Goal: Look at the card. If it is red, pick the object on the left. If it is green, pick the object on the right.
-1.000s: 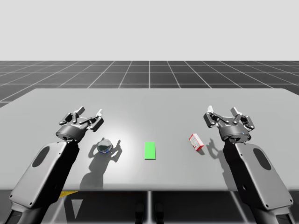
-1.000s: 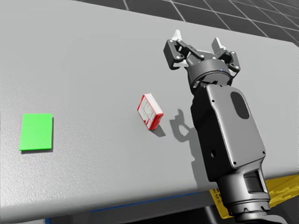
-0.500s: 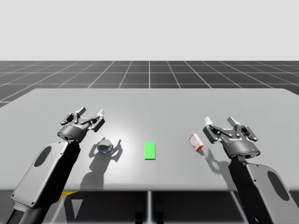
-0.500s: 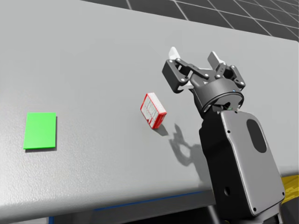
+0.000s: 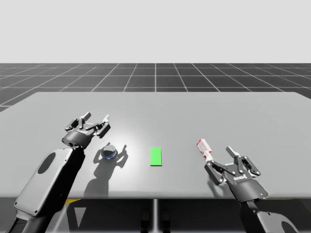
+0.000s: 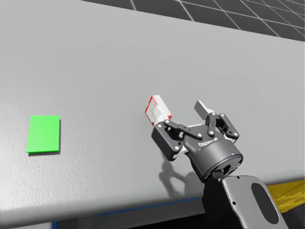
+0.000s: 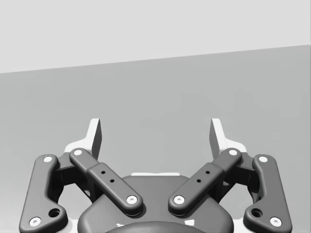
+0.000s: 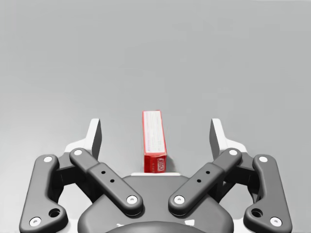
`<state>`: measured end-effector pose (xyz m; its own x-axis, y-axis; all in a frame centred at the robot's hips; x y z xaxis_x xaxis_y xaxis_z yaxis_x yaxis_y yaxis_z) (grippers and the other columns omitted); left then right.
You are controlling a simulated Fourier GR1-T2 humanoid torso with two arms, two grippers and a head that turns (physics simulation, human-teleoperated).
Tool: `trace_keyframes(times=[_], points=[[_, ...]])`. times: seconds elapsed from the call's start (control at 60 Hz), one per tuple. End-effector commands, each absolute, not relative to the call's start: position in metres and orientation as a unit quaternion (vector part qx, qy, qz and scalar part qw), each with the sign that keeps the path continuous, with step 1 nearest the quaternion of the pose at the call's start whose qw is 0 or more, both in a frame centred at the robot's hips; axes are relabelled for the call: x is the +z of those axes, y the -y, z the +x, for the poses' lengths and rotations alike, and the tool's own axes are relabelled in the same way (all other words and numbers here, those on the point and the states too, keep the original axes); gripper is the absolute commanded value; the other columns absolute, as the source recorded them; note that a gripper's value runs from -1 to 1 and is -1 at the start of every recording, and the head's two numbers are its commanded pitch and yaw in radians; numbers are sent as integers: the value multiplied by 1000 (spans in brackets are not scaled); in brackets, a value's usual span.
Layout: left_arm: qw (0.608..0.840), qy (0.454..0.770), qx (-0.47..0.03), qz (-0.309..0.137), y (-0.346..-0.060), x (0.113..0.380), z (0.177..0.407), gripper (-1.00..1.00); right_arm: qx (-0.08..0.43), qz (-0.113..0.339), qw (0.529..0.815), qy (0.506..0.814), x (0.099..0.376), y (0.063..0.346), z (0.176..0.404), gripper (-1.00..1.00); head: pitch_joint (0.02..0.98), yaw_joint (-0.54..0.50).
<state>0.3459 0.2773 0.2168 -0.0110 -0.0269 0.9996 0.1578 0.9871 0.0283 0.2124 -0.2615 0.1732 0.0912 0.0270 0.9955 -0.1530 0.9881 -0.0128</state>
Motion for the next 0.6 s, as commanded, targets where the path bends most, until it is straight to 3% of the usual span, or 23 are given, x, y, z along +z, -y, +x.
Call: trace_keyframes(times=[0.017,0.233,0.6], points=[[702,707,-67,-46,-276,216,346,-1000,68,58,762,642,148,251,204,-1000,868,-380],[702,707,-67,-45,-276,216,346,-1000,57,55,787,612,134,251,217,-1000,872,-371],[703,707,-65,-44,-276,216,344,-1000,44,56,799,597,132,255,244,-1000,872,-365]])
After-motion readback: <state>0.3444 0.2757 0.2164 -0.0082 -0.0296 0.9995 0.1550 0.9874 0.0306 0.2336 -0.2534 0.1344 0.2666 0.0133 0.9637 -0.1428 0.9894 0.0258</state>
